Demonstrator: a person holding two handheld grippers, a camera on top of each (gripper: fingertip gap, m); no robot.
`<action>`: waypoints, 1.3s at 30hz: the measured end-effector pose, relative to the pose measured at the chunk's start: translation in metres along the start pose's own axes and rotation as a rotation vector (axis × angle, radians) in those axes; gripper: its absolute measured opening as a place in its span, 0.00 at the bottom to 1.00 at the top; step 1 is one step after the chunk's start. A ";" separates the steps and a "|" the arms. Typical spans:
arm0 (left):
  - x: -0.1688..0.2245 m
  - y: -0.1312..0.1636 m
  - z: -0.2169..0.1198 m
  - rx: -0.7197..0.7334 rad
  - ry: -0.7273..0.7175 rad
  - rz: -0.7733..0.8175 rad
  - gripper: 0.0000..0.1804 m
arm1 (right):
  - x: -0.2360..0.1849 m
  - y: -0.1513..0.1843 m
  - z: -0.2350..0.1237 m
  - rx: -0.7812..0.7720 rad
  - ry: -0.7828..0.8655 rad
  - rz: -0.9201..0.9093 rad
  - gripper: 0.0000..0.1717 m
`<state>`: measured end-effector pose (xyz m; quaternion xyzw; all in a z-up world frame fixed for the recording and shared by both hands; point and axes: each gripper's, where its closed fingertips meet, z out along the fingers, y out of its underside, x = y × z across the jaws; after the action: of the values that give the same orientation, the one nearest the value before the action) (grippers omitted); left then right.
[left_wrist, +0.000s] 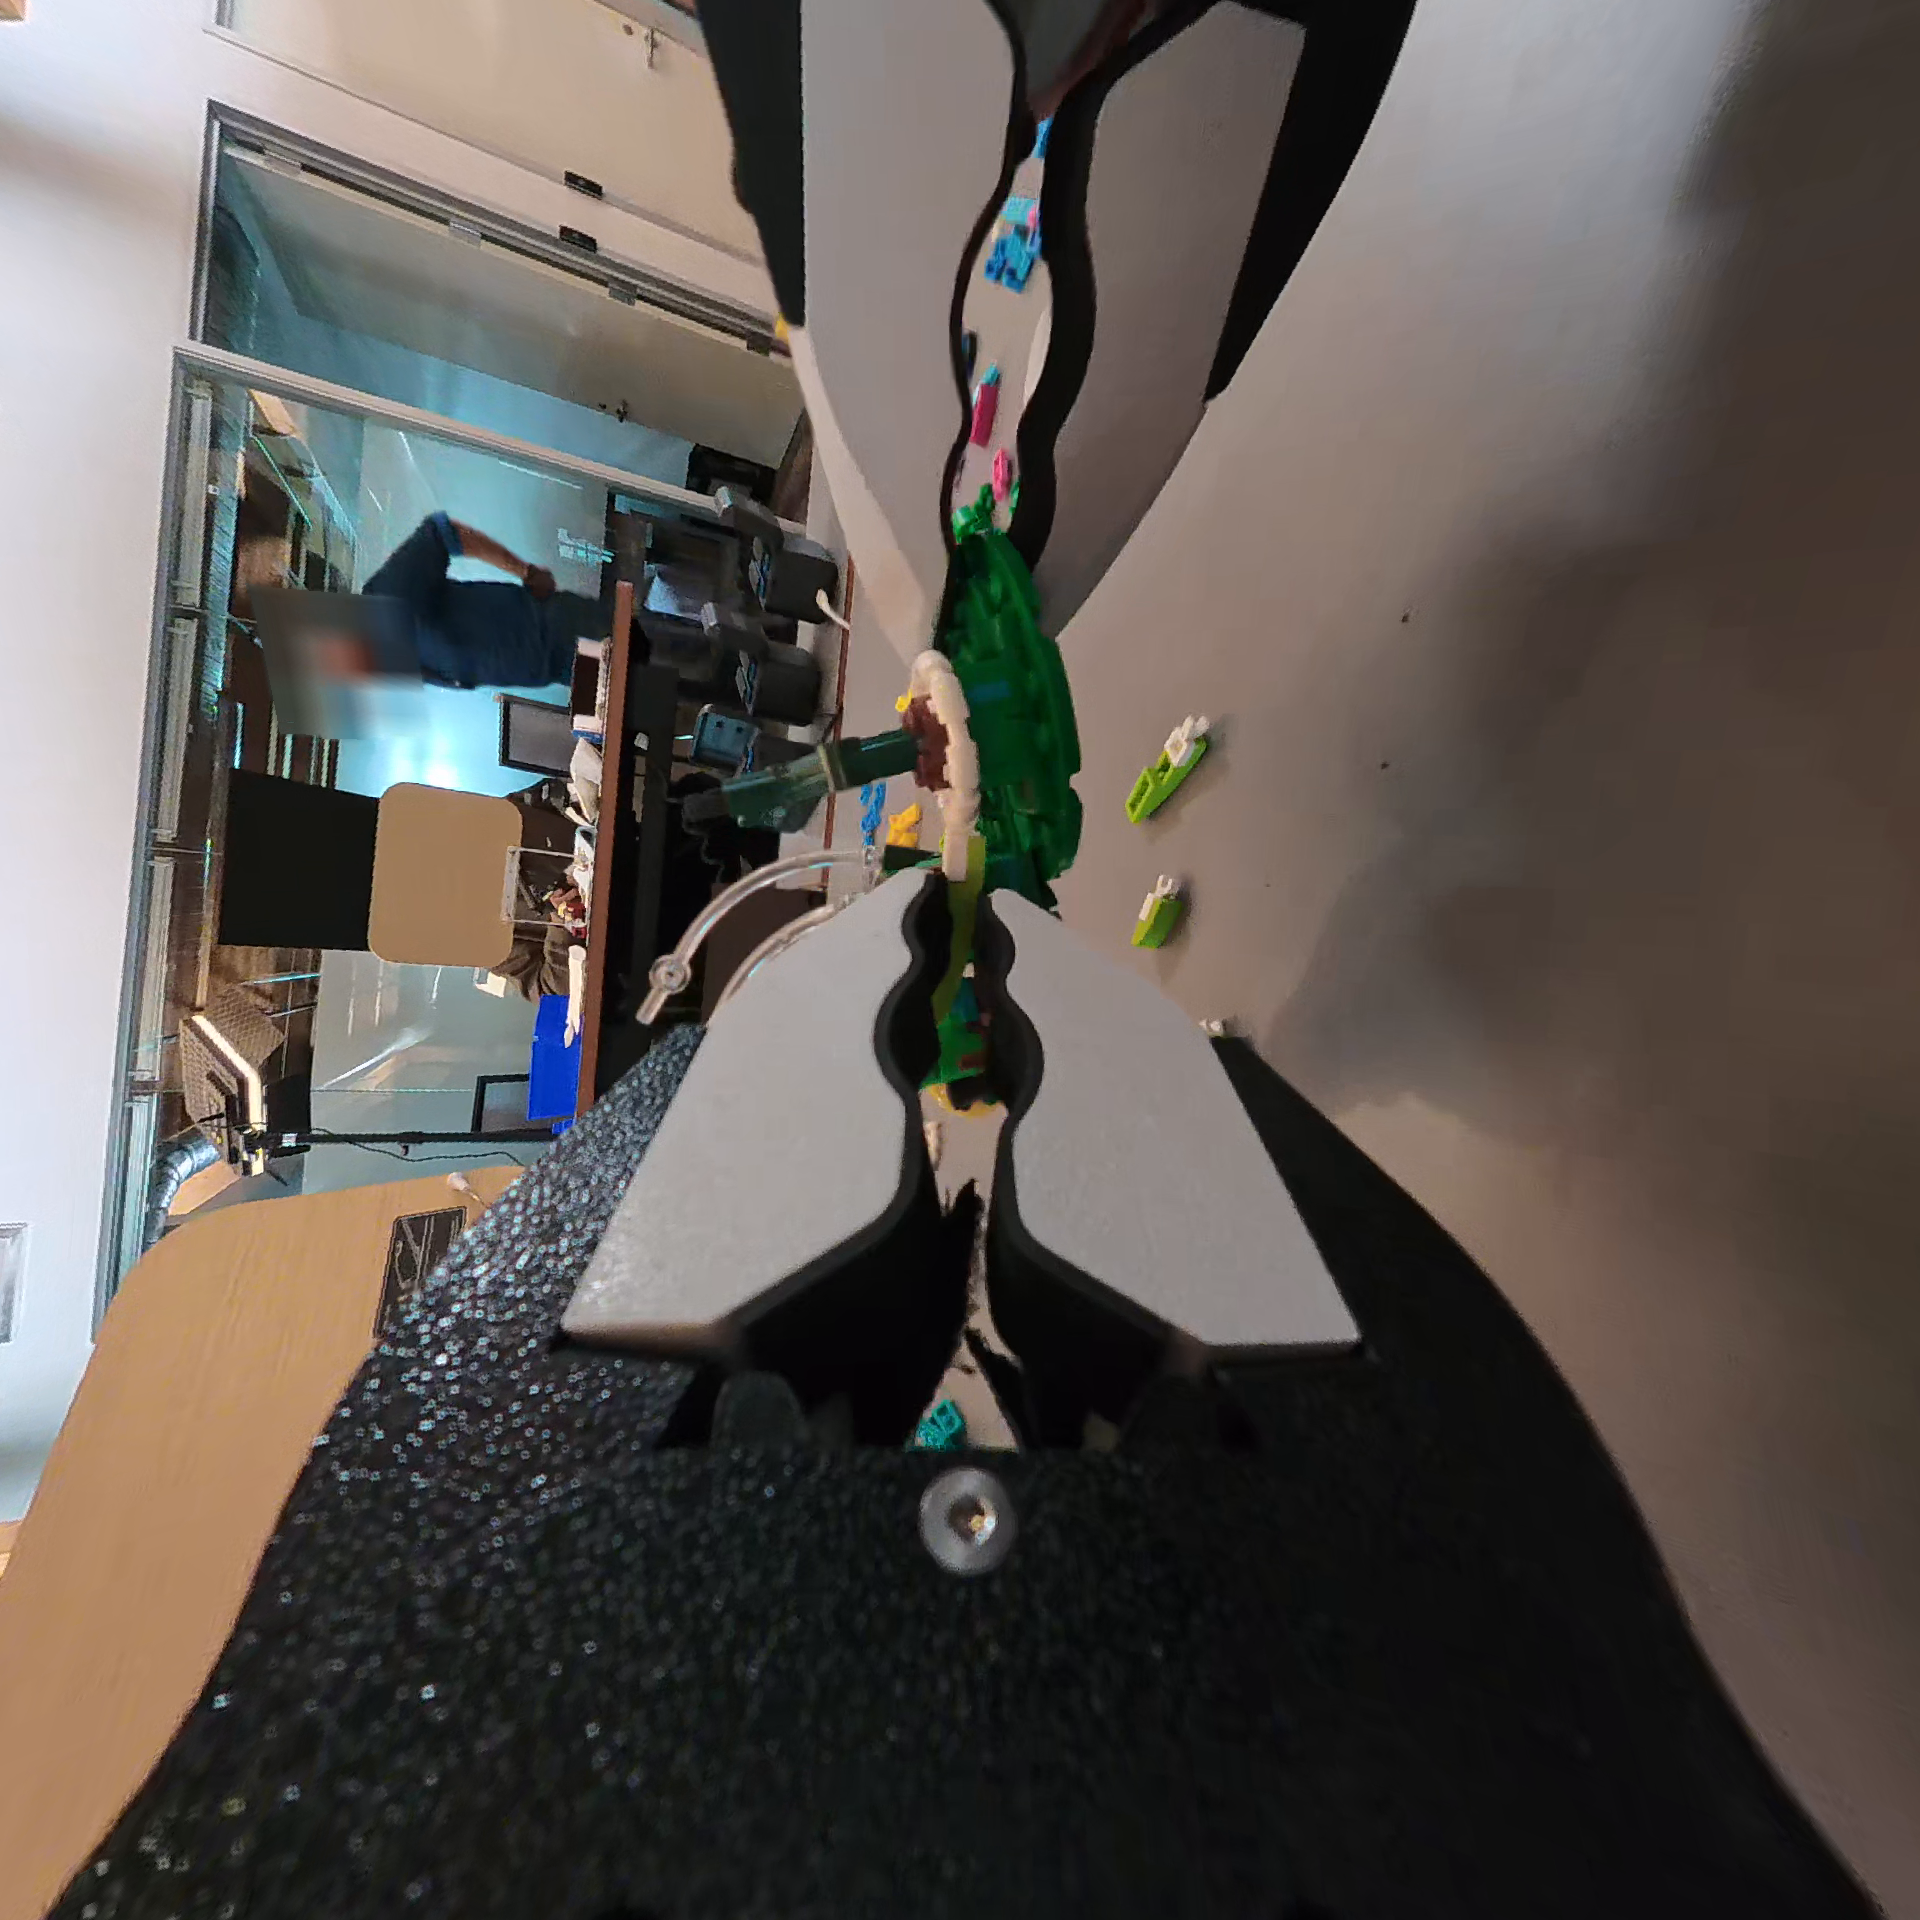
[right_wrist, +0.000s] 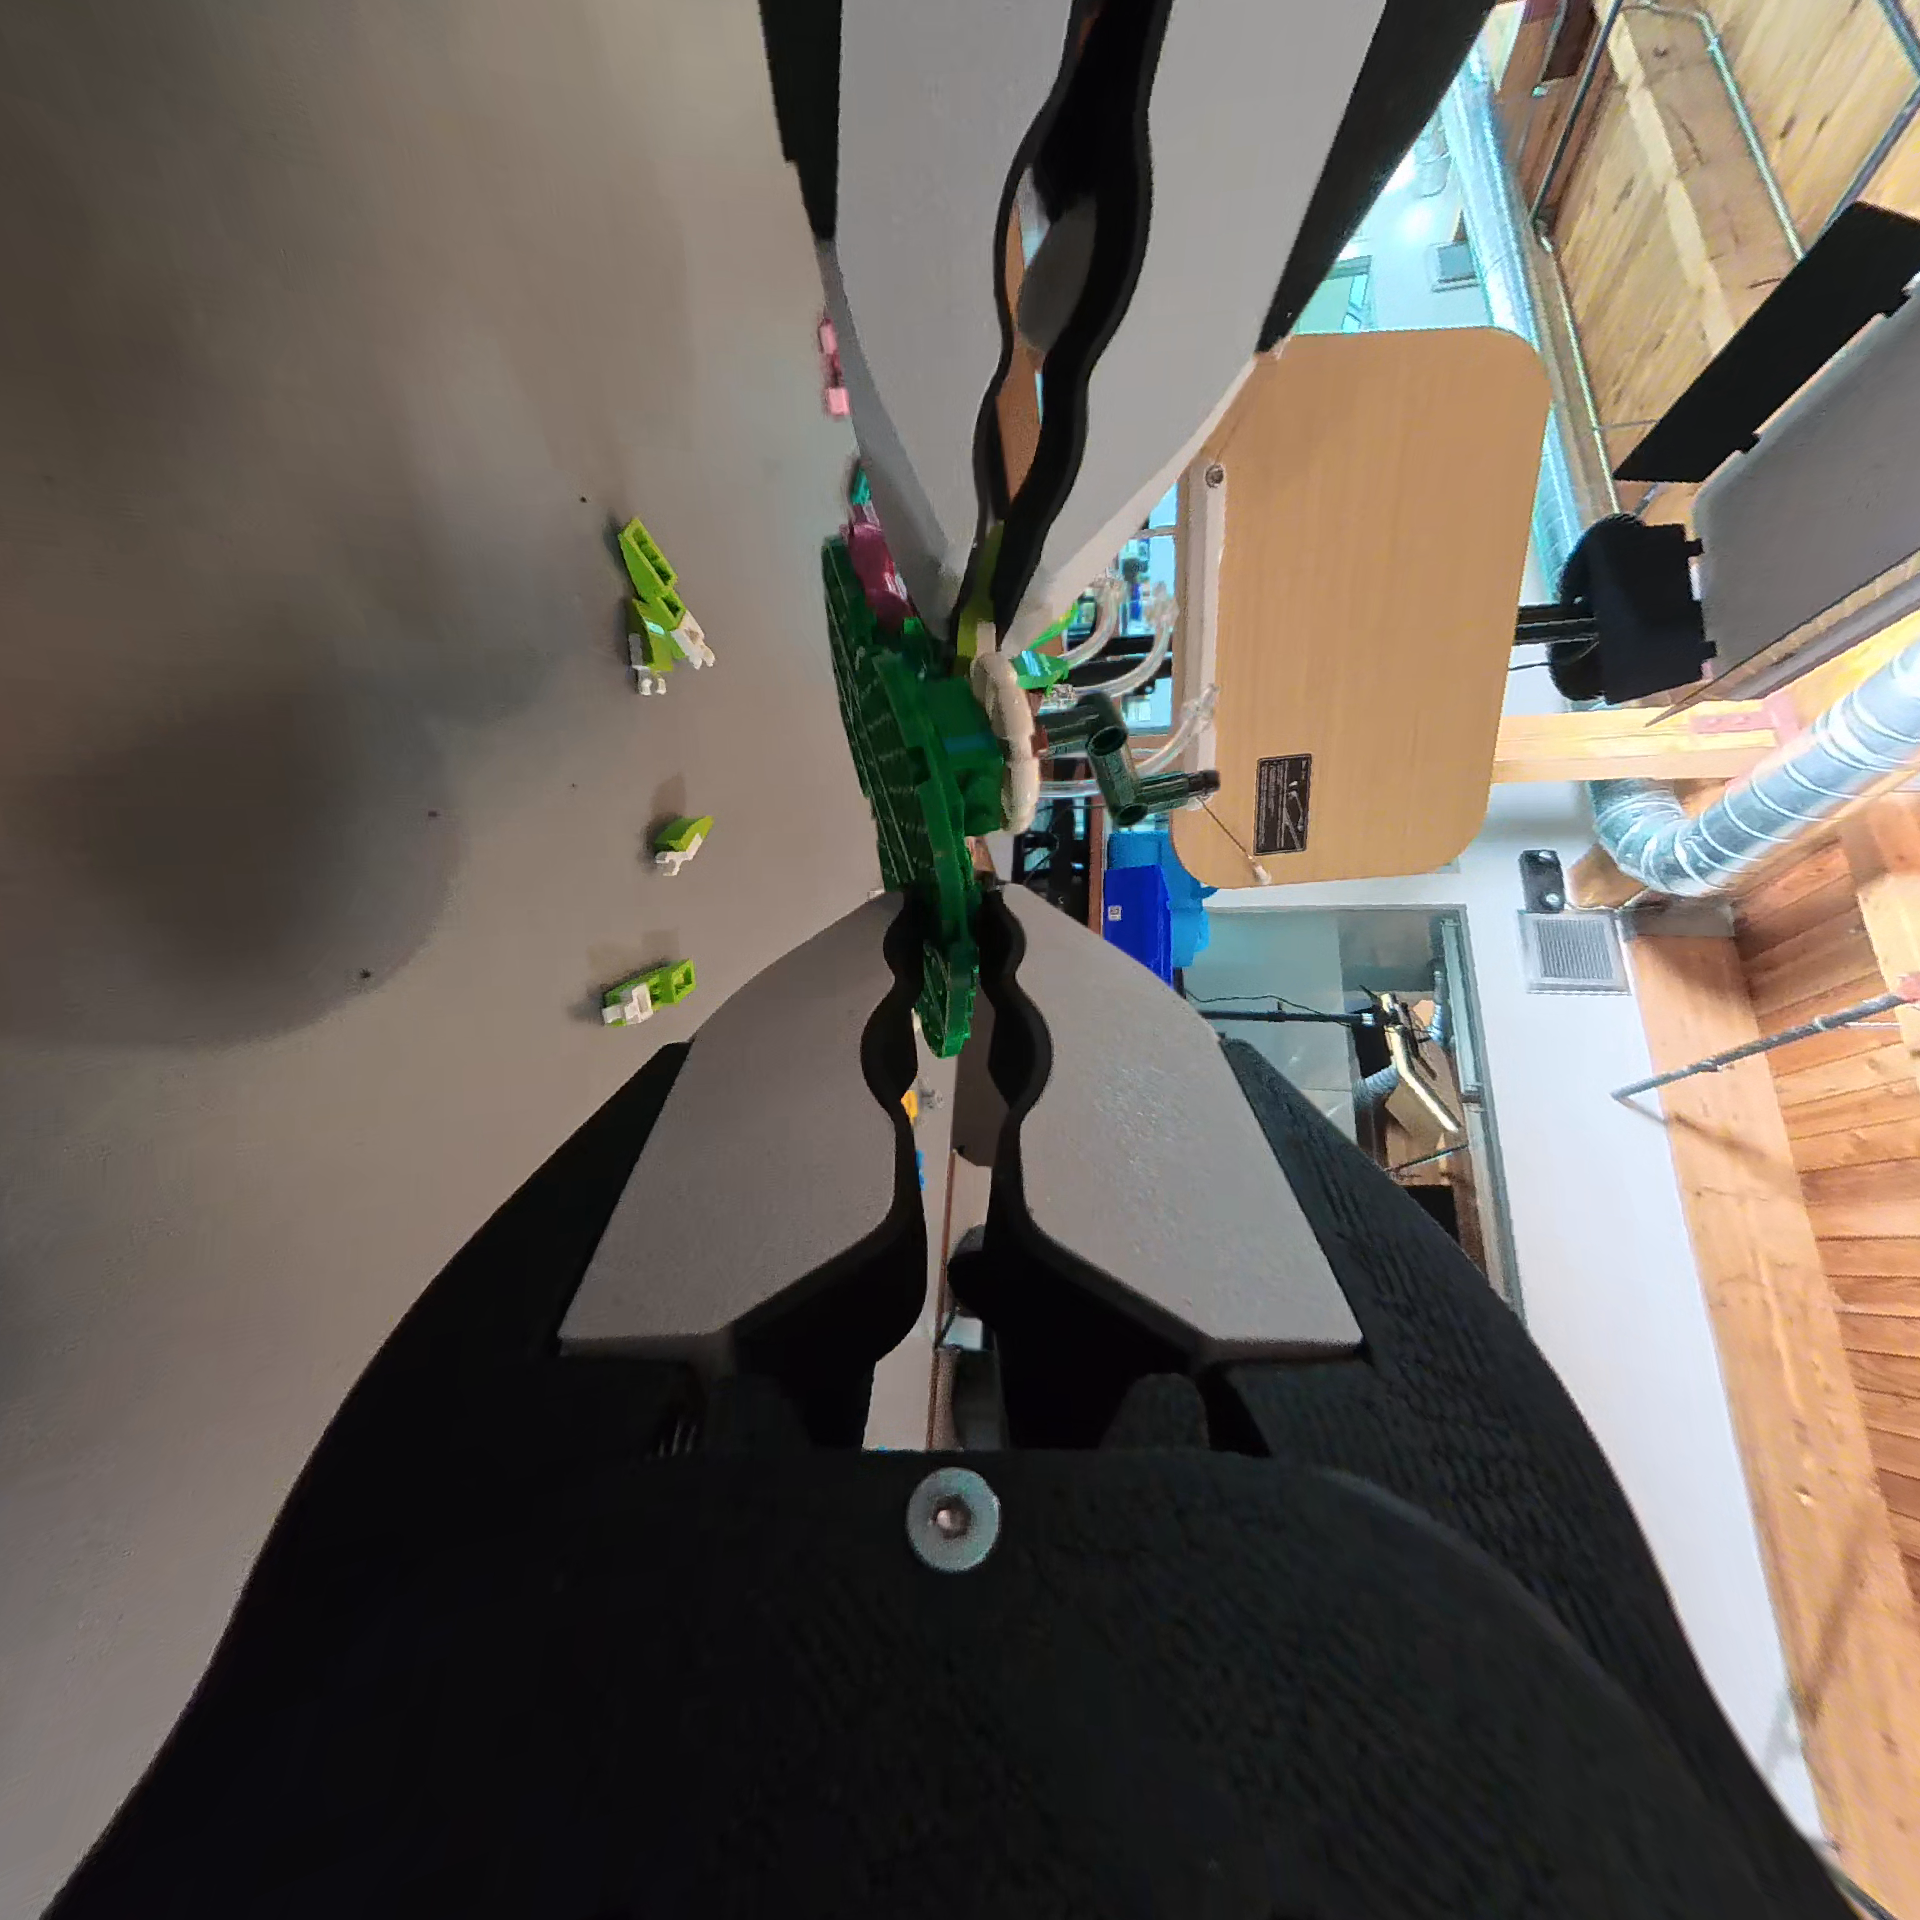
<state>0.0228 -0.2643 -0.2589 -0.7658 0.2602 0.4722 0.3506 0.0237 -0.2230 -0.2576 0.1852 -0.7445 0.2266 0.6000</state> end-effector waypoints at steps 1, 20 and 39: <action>0.000 -0.001 -0.001 0.008 0.001 -0.002 0.03 | 0.000 -0.001 -0.002 0.005 -0.001 0.004 0.06; 0.013 -0.022 -0.014 0.154 0.131 -0.099 0.03 | -0.008 -0.018 -0.030 0.148 -0.186 0.255 0.05; 0.006 -0.044 0.013 0.156 0.015 -0.013 0.04 | -0.018 -0.002 -0.017 0.003 -0.260 0.273 0.08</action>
<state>0.0508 -0.2277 -0.2555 -0.7413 0.2939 0.4425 0.4103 0.0428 -0.2152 -0.2716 0.1111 -0.8337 0.2813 0.4621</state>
